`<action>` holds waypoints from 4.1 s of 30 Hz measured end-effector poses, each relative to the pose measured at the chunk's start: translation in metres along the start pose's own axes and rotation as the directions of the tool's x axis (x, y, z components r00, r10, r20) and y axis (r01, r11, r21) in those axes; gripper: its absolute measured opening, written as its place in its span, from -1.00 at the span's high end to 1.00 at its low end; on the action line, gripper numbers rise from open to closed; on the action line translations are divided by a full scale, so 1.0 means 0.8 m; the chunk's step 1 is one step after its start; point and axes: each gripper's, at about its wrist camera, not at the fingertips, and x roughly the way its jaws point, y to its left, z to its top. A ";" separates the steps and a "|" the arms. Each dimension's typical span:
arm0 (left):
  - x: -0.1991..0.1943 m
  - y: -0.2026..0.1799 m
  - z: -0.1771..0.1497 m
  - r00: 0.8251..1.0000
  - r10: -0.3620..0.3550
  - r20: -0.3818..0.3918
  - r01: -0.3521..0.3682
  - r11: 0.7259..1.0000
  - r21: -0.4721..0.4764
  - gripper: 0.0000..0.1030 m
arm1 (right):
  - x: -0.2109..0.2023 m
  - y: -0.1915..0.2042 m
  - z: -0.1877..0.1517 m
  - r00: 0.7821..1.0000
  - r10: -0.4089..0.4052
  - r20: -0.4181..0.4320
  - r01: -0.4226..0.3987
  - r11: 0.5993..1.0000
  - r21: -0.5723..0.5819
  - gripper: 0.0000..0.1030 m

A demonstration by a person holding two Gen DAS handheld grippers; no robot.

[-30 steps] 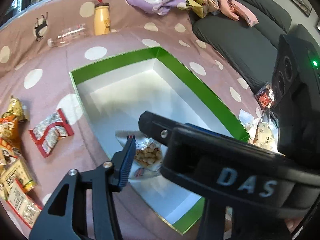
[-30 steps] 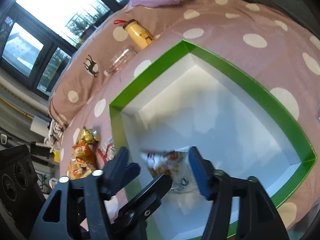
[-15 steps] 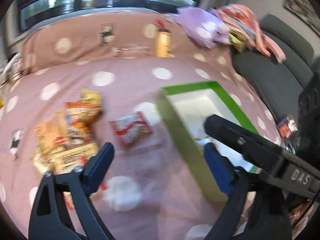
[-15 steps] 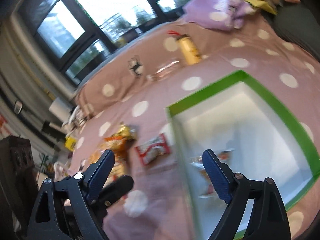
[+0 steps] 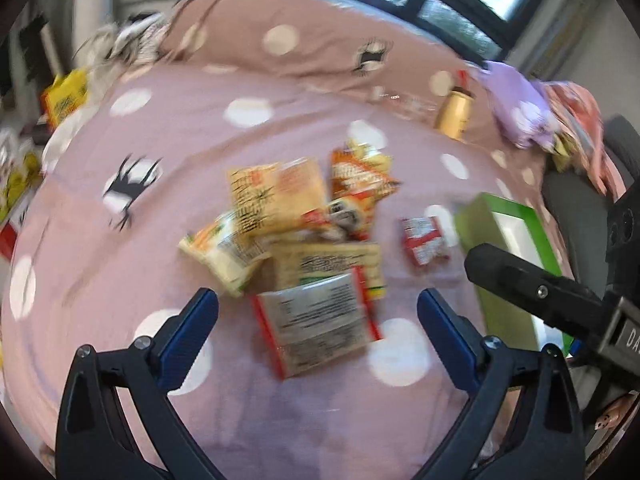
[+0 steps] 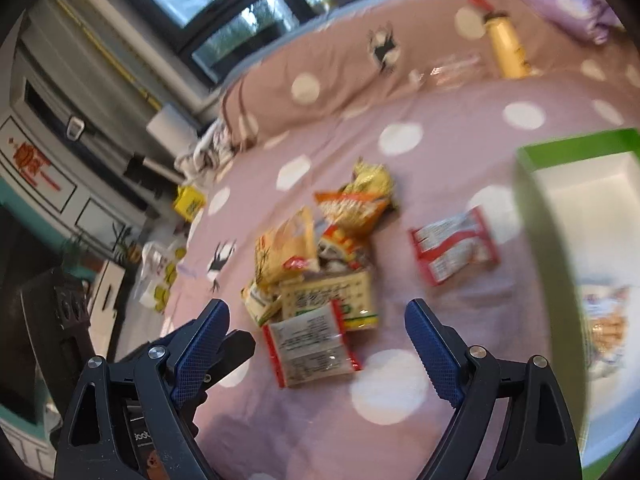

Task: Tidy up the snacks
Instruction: 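Move the right gripper back to the snack pile, then grasp the white red-edged snack pack with the right gripper, then carry the white pack into the green-rimmed box and release it, then move the right gripper back toward the SODA CRACKER pack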

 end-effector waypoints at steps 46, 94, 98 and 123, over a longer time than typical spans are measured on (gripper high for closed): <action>0.005 -0.232 -0.014 0.946 -0.322 -0.027 0.307 0.871 0.384 0.24 | -0.115 -0.072 0.001 0.959 -0.210 0.191 0.189 0.974 0.123 -0.19; 0.024 -0.240 -0.058 0.948 -0.309 0.081 0.262 0.896 0.358 -0.79 | -0.165 -0.210 -0.046 0.852 -0.426 0.306 0.287 0.867 0.408 -0.75; 0.002 -0.185 -0.053 0.964 -0.218 0.154 0.169 0.946 0.278 -0.98 | -0.169 -0.179 -0.052 0.816 -0.404 0.412 0.245 0.889 0.387 -0.75; 0.005 0.032 -0.022 0.998 -0.044 0.040 0.044 0.999 -0.015 -0.92 | 0.020 -0.015 -0.052 0.973 -0.135 0.189 0.103 0.980 0.169 -0.77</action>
